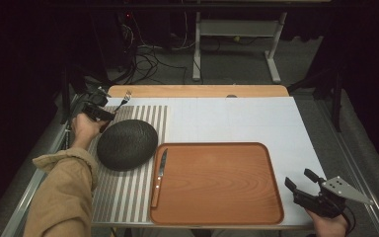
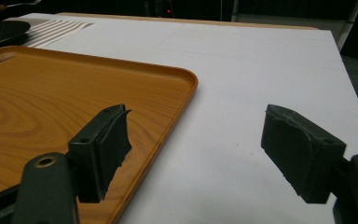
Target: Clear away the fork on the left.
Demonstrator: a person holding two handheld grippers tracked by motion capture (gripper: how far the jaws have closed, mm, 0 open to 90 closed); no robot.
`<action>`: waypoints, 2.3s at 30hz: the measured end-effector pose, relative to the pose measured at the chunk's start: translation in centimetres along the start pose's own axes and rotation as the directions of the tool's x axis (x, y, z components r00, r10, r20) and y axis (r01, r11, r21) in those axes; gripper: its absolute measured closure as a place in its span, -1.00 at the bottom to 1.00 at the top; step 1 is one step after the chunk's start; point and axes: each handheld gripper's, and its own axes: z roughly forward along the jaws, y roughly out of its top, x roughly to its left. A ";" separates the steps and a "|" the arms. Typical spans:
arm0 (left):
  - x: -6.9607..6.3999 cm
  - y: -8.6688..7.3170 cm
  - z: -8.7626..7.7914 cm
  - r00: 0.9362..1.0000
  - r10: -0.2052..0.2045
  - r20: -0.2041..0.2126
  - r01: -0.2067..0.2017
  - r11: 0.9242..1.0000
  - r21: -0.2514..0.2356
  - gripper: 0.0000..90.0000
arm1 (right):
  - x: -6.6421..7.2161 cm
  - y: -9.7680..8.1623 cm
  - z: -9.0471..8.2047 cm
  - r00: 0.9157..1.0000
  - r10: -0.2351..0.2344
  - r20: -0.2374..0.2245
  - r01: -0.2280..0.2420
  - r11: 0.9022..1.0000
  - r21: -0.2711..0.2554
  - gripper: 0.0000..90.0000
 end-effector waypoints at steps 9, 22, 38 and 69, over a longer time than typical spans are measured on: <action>-0.2 -0.3 -2.3 1.000 0.005 -0.001 -0.005 0.998 -0.062 0.62 | 0.0 0.0 0.0 1.000 -0.003 -0.008 0.003 1.000 -0.004 -0.47; -2.3 -1.9 -5.4 0.999 0.023 0.031 -0.018 0.990 -0.143 0.62 | 0.2 0.1 0.1 0.999 -0.012 -0.034 0.011 1.000 -0.005 -0.47; -6.0 -4.0 -8.3 0.994 0.079 0.075 -0.063 0.978 -0.201 0.62 | 0.3 0.1 0.0 0.999 -0.024 -0.047 0.023 1.000 -0.021 -0.47; -12.9 -7.7 -10.0 0.980 0.148 0.133 -0.112 0.964 -0.243 0.62 | 0.2 0.1 0.2 0.996 -0.016 -0.085 0.015 1.000 -0.017 -0.46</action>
